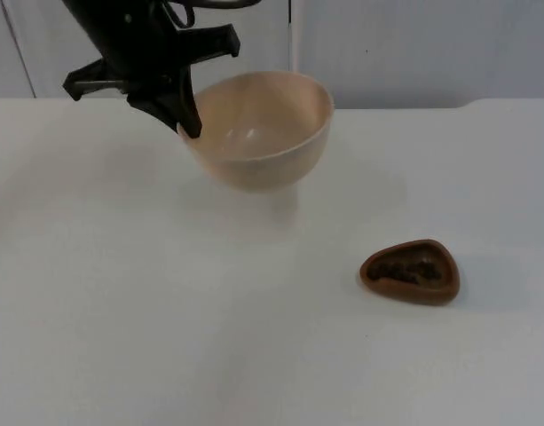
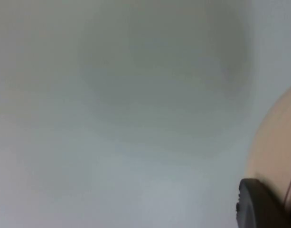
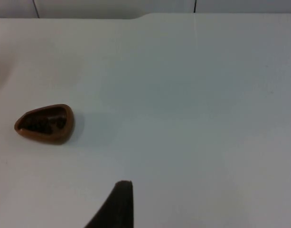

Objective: Pick up the bowl with the left hand and pour the coffee beans from the cup into the bowl with the right hand.

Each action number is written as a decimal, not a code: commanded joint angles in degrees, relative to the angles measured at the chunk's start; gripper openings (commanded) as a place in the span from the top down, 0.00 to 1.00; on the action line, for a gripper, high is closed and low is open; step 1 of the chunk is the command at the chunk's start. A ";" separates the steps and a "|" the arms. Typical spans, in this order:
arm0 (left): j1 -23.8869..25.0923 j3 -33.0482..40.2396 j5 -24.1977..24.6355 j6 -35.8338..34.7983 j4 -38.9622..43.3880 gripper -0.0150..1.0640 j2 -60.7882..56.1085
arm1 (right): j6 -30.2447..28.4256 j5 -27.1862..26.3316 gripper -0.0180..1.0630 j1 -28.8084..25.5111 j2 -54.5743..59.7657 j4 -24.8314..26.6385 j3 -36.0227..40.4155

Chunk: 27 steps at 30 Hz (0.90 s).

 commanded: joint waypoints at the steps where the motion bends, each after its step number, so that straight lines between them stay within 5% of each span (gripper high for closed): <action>1: -1.33 -0.24 1.54 -1.23 2.43 0.99 -1.93 | 0.21 -0.24 0.01 -0.33 -0.16 0.00 0.11; 19: -11.70 0.64 9.77 -1.09 9.08 0.99 -8.40 | 0.21 -0.24 0.01 -0.33 -0.16 0.00 0.11; 24: -11.70 9.98 3.65 -0.65 9.19 0.99 -12.40 | 0.21 -0.24 0.01 -0.33 -0.16 0.00 0.11; 27: -11.70 21.15 -4.03 -0.65 8.82 0.99 -17.26 | 0.21 -0.24 0.01 -0.33 -0.16 0.00 0.11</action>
